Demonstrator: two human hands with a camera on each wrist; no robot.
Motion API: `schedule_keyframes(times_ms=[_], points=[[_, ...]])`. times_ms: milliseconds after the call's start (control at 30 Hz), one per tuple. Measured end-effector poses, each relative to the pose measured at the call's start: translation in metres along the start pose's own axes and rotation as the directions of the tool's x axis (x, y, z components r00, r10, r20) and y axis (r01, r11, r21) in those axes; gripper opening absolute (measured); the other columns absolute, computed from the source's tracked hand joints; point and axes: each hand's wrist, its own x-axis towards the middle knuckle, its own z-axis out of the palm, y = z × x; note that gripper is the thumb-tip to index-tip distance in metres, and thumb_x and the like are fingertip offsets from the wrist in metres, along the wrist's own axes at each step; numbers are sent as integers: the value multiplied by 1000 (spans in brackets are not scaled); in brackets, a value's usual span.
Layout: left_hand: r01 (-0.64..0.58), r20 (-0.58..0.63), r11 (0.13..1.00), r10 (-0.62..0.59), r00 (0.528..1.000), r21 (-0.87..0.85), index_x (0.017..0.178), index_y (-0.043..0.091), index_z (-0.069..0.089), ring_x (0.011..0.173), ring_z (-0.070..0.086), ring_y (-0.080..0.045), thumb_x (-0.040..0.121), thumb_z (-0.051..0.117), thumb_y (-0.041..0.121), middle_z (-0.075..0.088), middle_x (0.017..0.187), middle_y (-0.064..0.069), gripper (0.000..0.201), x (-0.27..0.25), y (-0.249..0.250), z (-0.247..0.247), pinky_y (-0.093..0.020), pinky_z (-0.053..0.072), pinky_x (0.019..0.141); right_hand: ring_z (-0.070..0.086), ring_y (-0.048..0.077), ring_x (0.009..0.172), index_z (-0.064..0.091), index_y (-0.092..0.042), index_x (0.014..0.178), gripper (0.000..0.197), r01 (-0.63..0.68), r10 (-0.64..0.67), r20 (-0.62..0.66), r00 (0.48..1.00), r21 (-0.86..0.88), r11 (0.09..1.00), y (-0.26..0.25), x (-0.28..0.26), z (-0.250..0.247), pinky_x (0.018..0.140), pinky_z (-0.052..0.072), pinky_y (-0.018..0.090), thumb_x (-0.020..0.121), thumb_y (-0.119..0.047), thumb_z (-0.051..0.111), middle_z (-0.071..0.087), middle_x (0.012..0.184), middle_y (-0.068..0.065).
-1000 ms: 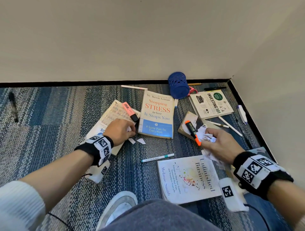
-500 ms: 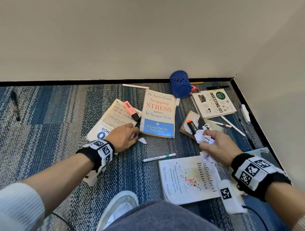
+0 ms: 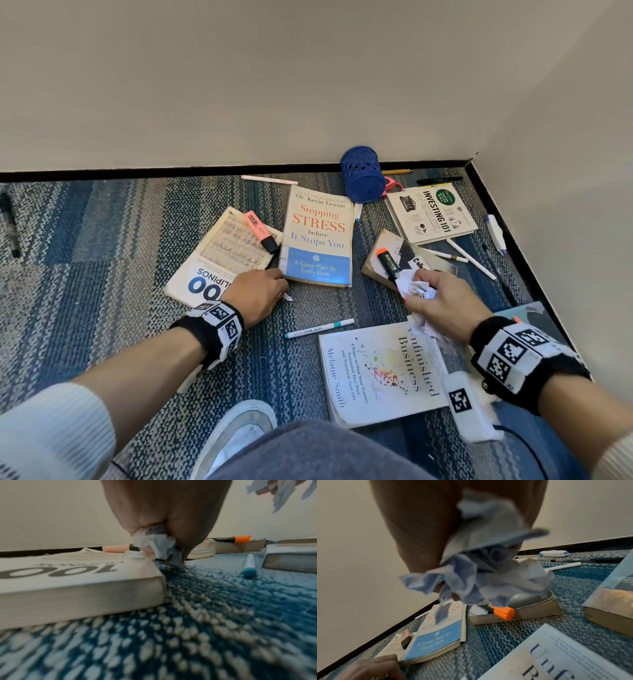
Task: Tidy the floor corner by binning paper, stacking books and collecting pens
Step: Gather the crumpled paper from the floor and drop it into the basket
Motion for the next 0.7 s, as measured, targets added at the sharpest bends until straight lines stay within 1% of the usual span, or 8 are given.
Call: schedule_keyframes(times_ms=[133,233,267,333,433,533,600,700], points=[[8,-90,998,-14,996,-66,108,16,61,85,62,-27,97,49,24,57,106,-2,19,3,7,-5,-37,49,65,42,9,43,57,-3,79,8,3,-3,24,1000,-8,1000,0,1,-8,42,33,18,79,-8,64,57,58,6],[-95,-230,981,54,972,-169,94,16,65,77,61,-27,90,61,20,59,91,-2,7,13,31,-24,-35,48,60,46,9,47,61,-6,83,17,37,-37,18,999,7,999,-3,-6,-21,46,37,18,76,-19,70,62,62,5],[-165,-282,965,105,954,-201,87,16,66,73,61,-27,86,65,16,60,85,-2,1,19,46,-34,-34,47,58,49,6,51,64,-9,82,19,50,-50,2,999,-2,999,-4,-10,-30,50,39,18,74,-25,72,65,62,0],[-297,-361,927,202,911,-231,77,16,65,66,59,-25,80,71,11,60,76,-1,8,32,77,-55,-32,45,55,48,-5,47,61,-21,67,17,73,-73,-6,997,-43,996,-15,-24,-50,48,35,8,76,-30,74,61,52,-17],[-519,-433,828,397,809,-211,75,17,61,66,57,-21,81,72,13,60,75,0,13,54,145,-100,-29,43,58,49,-7,47,52,-29,58,25,83,-98,-89,991,-151,985,-22,-53,-90,50,35,10,71,-38,71,55,48,-18],[-707,-404,689,608,684,-162,78,17,63,69,56,-20,83,70,15,61,77,-1,9,65,218,-150,-26,38,62,48,-1,49,54,-28,63,22,28,-71,-178,981,-233,972,-12,-90,-131,53,38,14,77,-20,70,54,54,-11],[-797,-393,590,707,588,-130,78,15,64,69,59,-25,82,67,15,63,75,-4,5,68,269,-181,-27,37,62,47,4,53,58,-23,71,14,-12,-52,-241,969,-258,966,-5,-126,-160,56,41,19,76,-17,70,60,62,-4],[-883,-407,462,794,452,-80,75,12,62,66,59,-30,83,58,21,63,71,-8,13,61,344,-221,-28,32,59,51,-1,55,58,-33,70,18,-58,-57,-369,928,-292,955,5,-190,-198,55,37,11,74,-19,68,60,60,-14]])
